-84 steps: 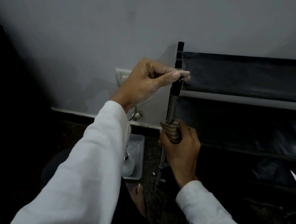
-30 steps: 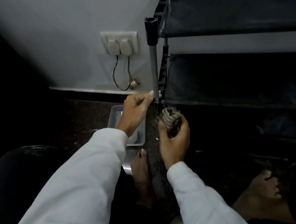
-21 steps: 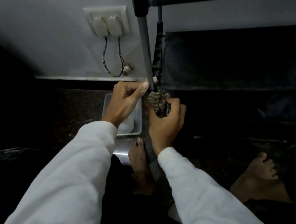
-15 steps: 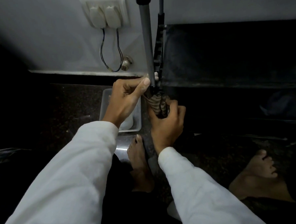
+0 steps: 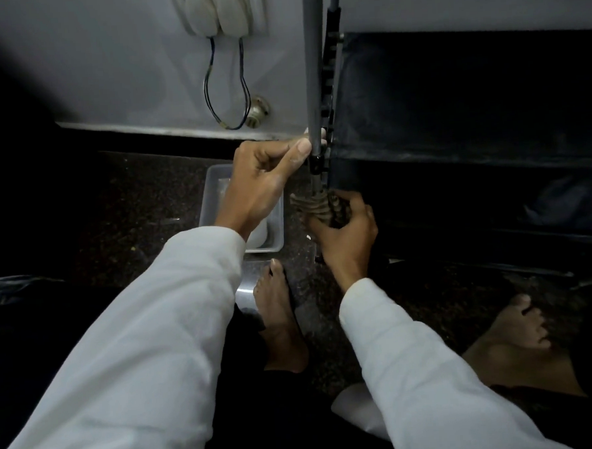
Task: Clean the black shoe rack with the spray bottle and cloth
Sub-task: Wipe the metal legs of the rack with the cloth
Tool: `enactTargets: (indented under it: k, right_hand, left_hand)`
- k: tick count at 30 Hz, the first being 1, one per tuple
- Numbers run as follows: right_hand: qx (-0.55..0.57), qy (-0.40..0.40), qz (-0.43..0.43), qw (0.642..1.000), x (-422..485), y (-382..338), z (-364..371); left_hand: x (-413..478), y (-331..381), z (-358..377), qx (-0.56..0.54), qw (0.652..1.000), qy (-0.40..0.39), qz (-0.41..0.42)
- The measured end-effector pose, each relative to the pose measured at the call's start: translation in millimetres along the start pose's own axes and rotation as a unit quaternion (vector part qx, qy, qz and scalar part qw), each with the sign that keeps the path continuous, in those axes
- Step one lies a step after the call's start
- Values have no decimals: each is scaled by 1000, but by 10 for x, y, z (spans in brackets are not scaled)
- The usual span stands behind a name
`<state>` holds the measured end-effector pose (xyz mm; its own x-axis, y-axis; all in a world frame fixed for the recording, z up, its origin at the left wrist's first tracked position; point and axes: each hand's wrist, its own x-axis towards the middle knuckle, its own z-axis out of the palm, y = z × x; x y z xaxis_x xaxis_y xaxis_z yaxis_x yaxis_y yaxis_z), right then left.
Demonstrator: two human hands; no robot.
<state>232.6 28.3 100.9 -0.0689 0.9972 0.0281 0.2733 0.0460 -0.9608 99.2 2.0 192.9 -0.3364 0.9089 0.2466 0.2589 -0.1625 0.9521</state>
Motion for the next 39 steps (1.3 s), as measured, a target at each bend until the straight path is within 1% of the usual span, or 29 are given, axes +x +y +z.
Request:
enactTargets:
  k: [2, 4, 5, 7, 9, 11, 14, 17, 21, 23, 24, 27, 29, 30, 32, 34, 36, 37, 39]
  right_hand:
    - [63, -24, -37, 997, 87, -152, -82]
    - [105, -73, -67, 990, 227, -295, -163]
    - [118, -107, -75, 984, 308, -352, -204]
    - [142, -191, -62, 969, 418, -419, -272]
    - [149, -255, -47, 954, 475, -407, -286]
    - [123, -276, -64, 951, 525, -328, -261]
    - [49, -270, -80, 958, 548, -124, -201]
    - [-69, -228, -85, 967, 427, 124, -148]
    - [-112, -205, -78, 969, 349, 235, -89]
    - [-102, -204, -66, 971, 381, 197, -118]
    - [-76, -201, -56, 975, 393, 167, -146]
    - [49, -177, -43, 982, 358, -27, -203]
    - [108, -143, -59, 982, 329, -159, -189]
    - [116, -124, -69, 983, 317, -212, -175]
    - [83, -89, -99, 988, 288, -243, -149]
    - [13, -63, -136, 989, 251, -157, -125]
    - [-42, -56, -141, 987, 209, -13, -92]
    - [-63, -70, -132, 987, 176, 61, -84]
    - [-102, -83, -122, 984, 66, 223, -109]
  left_hand:
    - [-6, -20, 1, 3, 1000, 7, 5]
    - [-21, -29, 9, 0, 1000, 20, 7]
    - [-23, -33, 9, -3, 1000, 26, 8]
    - [-19, -46, 17, -5, 999, 30, 9]
    - [-12, -61, 24, -5, 1000, 22, 2]
    - [0, -58, 22, -9, 1000, 13, -4]
    - [-7, -56, 31, -3, 1000, 14, -5]
    - [-31, -46, 56, 1, 1000, 25, 1]
    - [-30, -46, 66, -2, 1000, 24, 7]
    - [-35, -51, 70, -4, 1000, 29, 6]
    - [-36, -54, 71, -6, 999, 33, 6]
    - [-34, -62, 78, -18, 999, 32, 6]
    - [-53, -54, 104, -65, 997, 26, -15]
    - [-63, -44, 115, -114, 992, 29, -45]
    - [-81, -17, 120, -231, 966, 37, -114]
    - [-88, -28, 99, -311, 940, 23, -137]
    - [-79, -44, 92, -336, 933, 7, -125]
    - [-84, -59, 102, -335, 934, 9, -123]
    - [-113, -119, 148, -297, 946, 27, -130]
